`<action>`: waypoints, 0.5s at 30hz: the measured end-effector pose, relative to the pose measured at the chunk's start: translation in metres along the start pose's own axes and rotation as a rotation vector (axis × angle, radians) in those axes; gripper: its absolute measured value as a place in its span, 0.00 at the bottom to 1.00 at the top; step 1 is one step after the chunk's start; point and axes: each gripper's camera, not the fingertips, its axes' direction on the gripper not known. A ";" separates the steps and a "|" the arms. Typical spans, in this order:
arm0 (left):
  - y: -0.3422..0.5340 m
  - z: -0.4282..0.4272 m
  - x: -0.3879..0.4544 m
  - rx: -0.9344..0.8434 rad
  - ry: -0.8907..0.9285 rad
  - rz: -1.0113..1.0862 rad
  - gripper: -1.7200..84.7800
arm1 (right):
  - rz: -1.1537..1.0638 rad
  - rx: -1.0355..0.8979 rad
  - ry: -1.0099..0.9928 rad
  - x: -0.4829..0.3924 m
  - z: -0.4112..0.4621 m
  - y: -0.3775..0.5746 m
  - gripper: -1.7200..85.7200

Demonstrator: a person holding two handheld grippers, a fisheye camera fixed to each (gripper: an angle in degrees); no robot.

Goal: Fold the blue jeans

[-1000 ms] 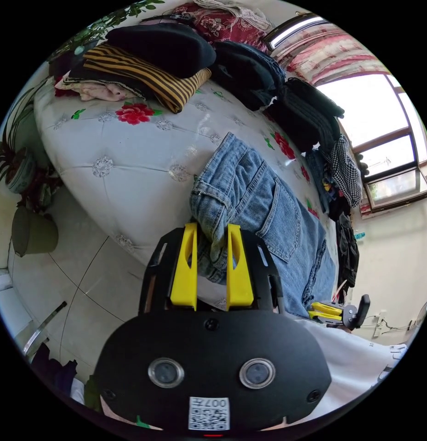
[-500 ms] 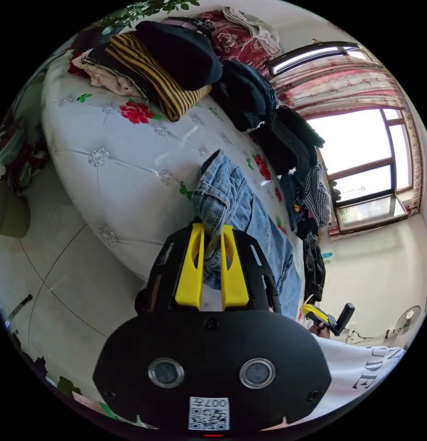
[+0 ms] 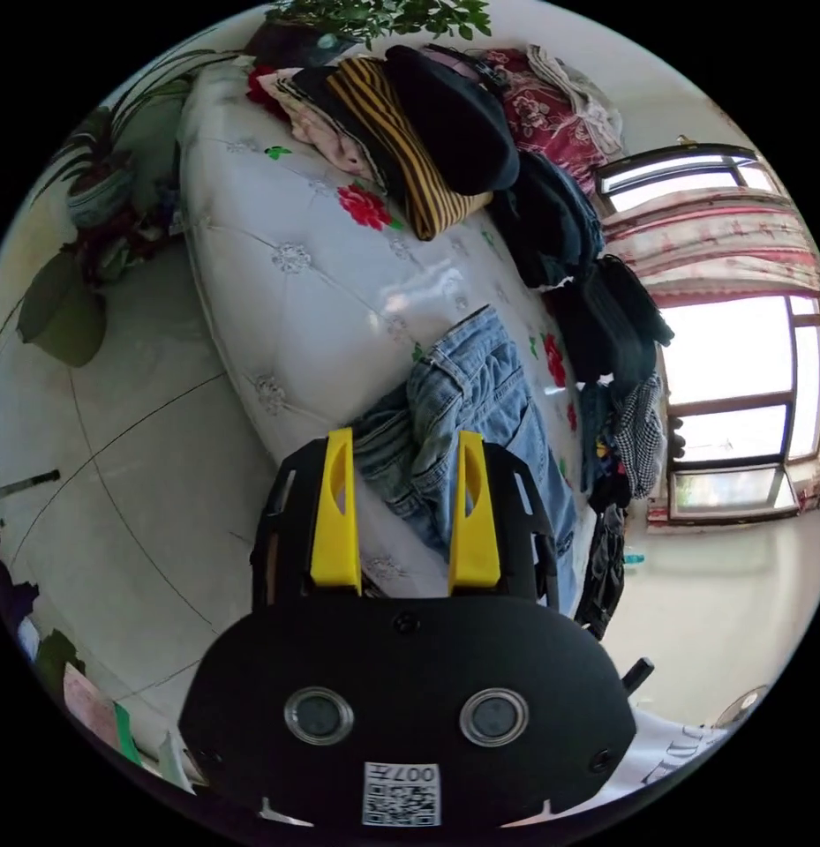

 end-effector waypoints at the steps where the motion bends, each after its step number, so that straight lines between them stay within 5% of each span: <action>1: -0.001 0.000 0.006 -0.003 -0.051 -0.011 0.21 | 0.000 0.007 0.002 0.001 -0.005 -0.001 0.02; 4: 0.003 -0.001 0.025 0.034 -0.231 0.022 0.21 | 0.001 0.024 0.011 0.003 -0.016 -0.002 0.02; 11: -0.012 0.022 0.016 -0.027 -0.186 0.041 0.09 | 0.027 0.038 0.006 0.012 -0.033 0.001 0.02; 15: -0.014 -0.014 0.045 0.057 0.135 0.204 0.08 | 0.038 0.051 0.034 0.018 -0.054 0.002 0.02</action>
